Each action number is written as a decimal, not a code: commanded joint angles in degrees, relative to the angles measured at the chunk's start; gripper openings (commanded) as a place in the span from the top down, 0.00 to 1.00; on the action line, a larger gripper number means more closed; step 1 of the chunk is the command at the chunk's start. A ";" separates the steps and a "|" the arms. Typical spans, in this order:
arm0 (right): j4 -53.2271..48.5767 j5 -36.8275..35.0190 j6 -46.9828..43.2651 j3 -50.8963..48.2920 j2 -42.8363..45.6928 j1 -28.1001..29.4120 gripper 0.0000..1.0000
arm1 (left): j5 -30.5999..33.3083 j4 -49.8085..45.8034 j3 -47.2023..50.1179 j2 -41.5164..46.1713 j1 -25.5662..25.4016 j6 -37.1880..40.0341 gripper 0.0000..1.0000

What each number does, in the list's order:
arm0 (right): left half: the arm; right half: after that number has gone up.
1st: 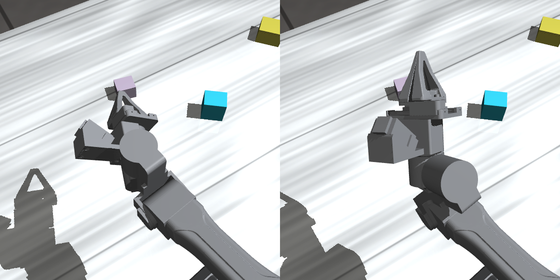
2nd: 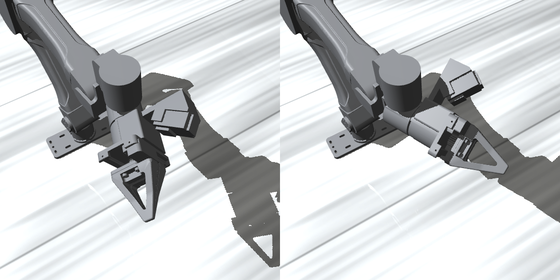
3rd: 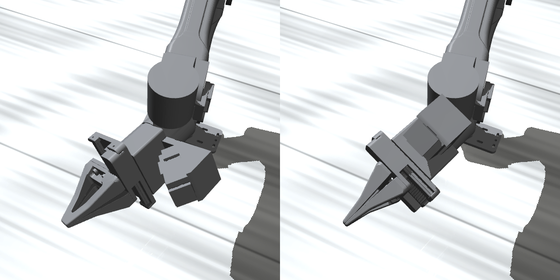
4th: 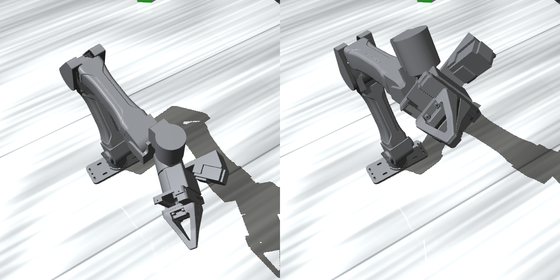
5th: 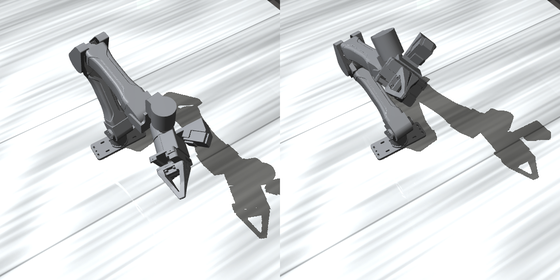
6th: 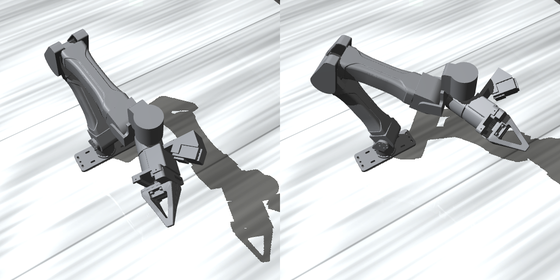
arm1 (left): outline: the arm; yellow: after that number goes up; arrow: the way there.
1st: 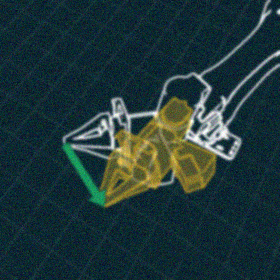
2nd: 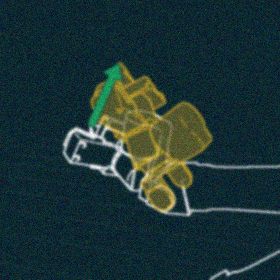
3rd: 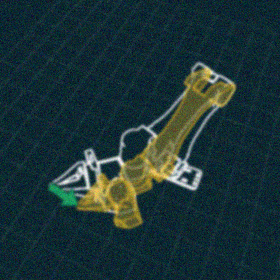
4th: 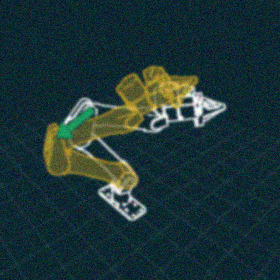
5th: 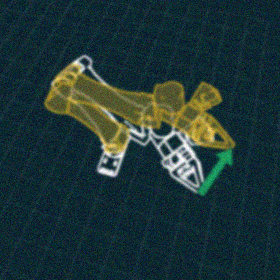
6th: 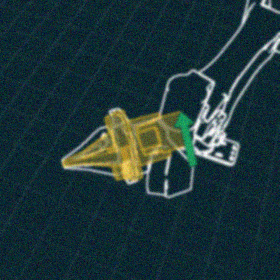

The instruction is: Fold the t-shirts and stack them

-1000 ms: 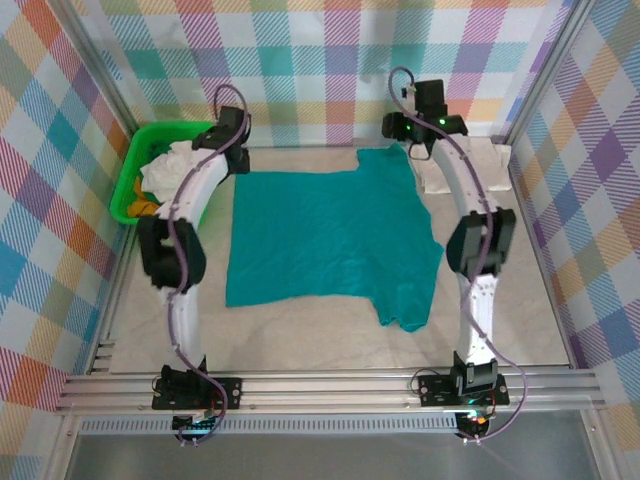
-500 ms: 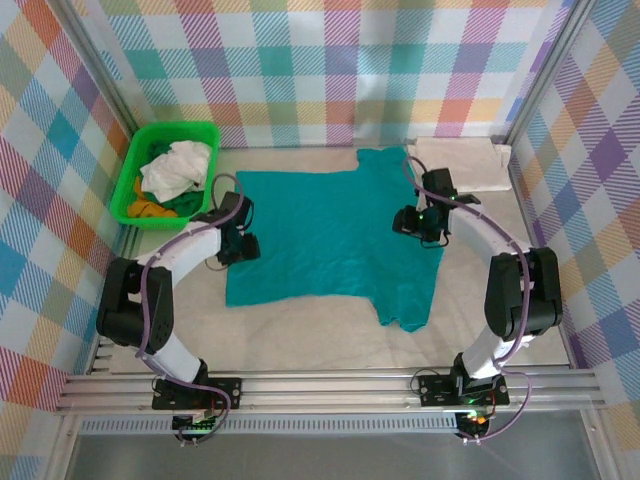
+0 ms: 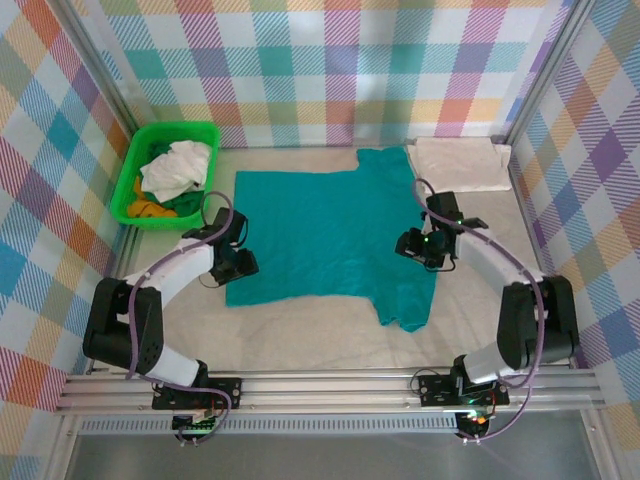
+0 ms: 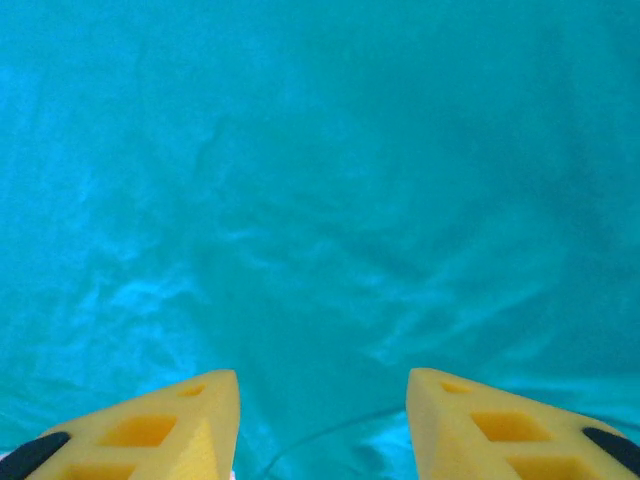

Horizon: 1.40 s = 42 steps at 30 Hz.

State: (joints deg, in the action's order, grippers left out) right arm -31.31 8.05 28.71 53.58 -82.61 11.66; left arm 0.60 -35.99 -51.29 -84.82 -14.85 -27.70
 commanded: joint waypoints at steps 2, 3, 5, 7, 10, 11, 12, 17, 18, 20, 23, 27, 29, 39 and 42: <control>-2.65 -3.92 2.53 -3.32 4.97 0.22 0.51 | 0.00 -5.94 1.70 1.82 1.29 -2.63 0.46; -2.70 -4.41 2.90 -4.28 6.52 0.20 0.51 | 0.57 -6.72 1.91 2.80 1.71 -2.91 0.46; -3.60 -5.21 4.28 -6.27 9.16 0.12 0.50 | 0.29 -8.11 2.82 5.36 3.04 -3.54 0.42; -6.33 -5.18 6.35 -7.25 10.95 -0.30 0.50 | -0.76 -9.49 3.67 7.27 4.43 -4.03 0.42; -10.59 -4.49 10.66 -9.61 13.22 -1.04 0.50 | -2.66 -9.55 6.37 8.91 5.75 -4.88 0.43; -12.08 -4.01 11.69 -10.40 13.66 -1.73 0.50 | -3.39 -8.92 7.57 9.01 6.23 -5.19 0.43; -13.08 -3.05 12.25 -11.12 13.93 -2.57 0.50 | -4.05 -8.34 8.58 8.98 6.56 -5.39 0.44; -16.20 3.63 15.29 -16.04 15.72 -7.52 0.51 | -5.86 -3.62 11.96 7.03 7.06 -5.96 0.46; -16.45 4.69 15.89 -17.00 16.18 -7.78 0.51 | -5.85 -3.02 12.15 6.43 7.16 -5.94 0.46; -16.83 7.31 17.51 -19.35 16.43 -7.98 0.53 | -6.14 -1.72 12.18 5.17 7.21 -5.87 0.51; -15.76 10.59 19.63 -23.08 16.94 -7.97 0.56 | -5.70 -0.31 12.35 4.16 7.29 -5.78 0.55; -11.14 12.40 21.60 -26.54 17.84 -7.94 0.65 | -4.53 1.78 12.86 3.11 7.33 -5.47 0.66; -9.90 11.81 21.30 -26.67 17.27 -7.93 0.65 | -4.51 2.75 13.22 2.20 7.43 -5.10 0.70; -8.77 7.33 19.10 -23.54 19.40 -7.96 0.64 | -2.92 3.46 13.87 3.89 7.79 -4.50 0.83; -8.42 9.22 19.00 -24.78 18.18 -7.92 0.63 | -3.40 3.90 13.84 3.65 8.44 -3.94 0.97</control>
State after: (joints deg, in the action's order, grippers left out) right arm -39.42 16.58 48.58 28.62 -64.01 3.81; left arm -1.91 -40.49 -38.98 -79.75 -7.27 -32.71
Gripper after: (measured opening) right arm 0.365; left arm 0.070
